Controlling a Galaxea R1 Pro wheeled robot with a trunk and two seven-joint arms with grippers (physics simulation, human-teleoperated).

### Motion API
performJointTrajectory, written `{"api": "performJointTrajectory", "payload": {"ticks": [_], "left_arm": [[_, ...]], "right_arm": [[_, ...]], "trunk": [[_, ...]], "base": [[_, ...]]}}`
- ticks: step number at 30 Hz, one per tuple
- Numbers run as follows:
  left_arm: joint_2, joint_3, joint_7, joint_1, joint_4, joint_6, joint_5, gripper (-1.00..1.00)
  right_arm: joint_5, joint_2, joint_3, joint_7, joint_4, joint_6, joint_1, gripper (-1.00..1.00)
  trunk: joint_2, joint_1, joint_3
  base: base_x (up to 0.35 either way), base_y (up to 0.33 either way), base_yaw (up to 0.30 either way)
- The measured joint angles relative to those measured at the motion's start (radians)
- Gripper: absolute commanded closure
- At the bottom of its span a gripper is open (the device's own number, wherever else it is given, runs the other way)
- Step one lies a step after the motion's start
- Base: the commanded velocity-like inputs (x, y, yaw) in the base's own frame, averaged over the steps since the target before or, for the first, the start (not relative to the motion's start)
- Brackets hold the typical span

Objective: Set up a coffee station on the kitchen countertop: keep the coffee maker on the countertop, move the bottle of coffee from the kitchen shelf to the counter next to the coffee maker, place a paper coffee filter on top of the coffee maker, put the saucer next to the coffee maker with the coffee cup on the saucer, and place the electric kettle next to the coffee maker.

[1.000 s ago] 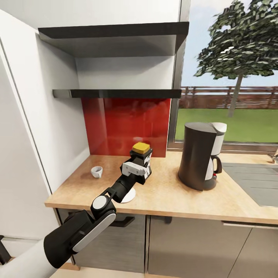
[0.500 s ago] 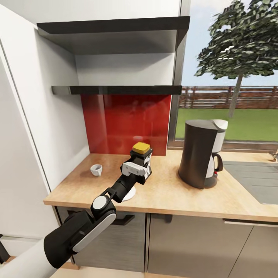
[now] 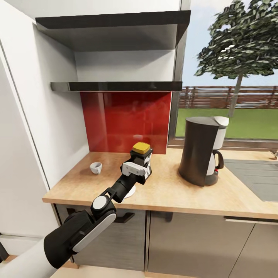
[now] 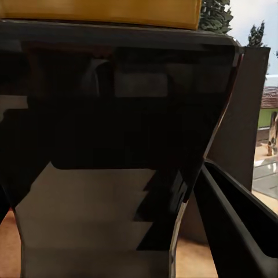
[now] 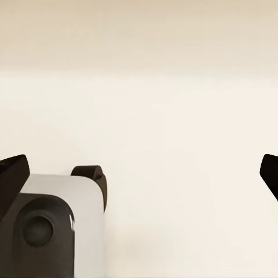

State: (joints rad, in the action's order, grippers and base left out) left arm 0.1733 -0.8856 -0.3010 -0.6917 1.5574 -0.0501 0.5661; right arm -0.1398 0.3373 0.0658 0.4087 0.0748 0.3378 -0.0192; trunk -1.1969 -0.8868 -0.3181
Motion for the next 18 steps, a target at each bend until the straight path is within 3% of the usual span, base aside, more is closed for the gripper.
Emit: {"api": "performJointTrajectory", "payload": {"ticks": [18], "left_arm": [[0.000, 0.000, 0.000, 0.000, 0.001, 0.002, 0.000, 1.00]], "right_arm": [[0.000, -0.001, 0.000, 0.000, 0.000, 0.000, 0.000, -1.00]], "trunk": [[-0.126, -0.069, -0.056]], "base": [[0.000, 0.000, 0.000]]}}
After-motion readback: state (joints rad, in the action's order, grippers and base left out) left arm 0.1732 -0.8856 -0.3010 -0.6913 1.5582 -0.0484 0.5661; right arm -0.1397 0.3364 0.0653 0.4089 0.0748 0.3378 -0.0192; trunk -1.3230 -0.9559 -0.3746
